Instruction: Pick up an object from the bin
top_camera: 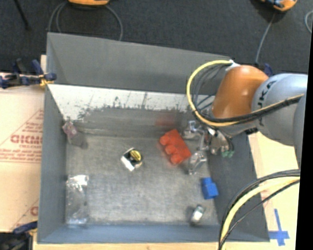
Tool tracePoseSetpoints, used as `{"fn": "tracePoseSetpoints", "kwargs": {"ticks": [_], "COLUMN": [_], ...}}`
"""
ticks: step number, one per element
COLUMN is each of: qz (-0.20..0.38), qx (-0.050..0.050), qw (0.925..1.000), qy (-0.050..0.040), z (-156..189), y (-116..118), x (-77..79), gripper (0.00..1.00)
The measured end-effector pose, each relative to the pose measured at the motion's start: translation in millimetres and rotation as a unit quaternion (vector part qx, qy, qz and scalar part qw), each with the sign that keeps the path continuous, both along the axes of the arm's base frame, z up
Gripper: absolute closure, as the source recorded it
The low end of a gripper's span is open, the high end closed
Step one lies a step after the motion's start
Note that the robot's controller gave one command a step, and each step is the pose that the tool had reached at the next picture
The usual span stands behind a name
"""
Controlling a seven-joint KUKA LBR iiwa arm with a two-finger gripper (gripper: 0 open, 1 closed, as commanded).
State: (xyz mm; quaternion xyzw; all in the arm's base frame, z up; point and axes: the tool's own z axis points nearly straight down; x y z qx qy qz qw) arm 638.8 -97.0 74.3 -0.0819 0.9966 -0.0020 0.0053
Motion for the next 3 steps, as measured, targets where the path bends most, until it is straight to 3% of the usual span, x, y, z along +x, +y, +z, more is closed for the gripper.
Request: {"fn": "tracePoseSetpoints", "kwargs": {"ticks": [1, 2, 3], "qz": [-0.071, -0.071, -0.072], "qx": [0.001, 0.001, 0.001], "qw": [0.9975, 0.9975, 0.9974], "qy": [-0.001, -0.0023, -0.0015], "z": [0.6, 1.6, 141.1], "y": [32.0, 31.8, 29.7], "x": [5.6, 6.5, -5.1], "gripper": [0.0, 1.0, 1.0]}}
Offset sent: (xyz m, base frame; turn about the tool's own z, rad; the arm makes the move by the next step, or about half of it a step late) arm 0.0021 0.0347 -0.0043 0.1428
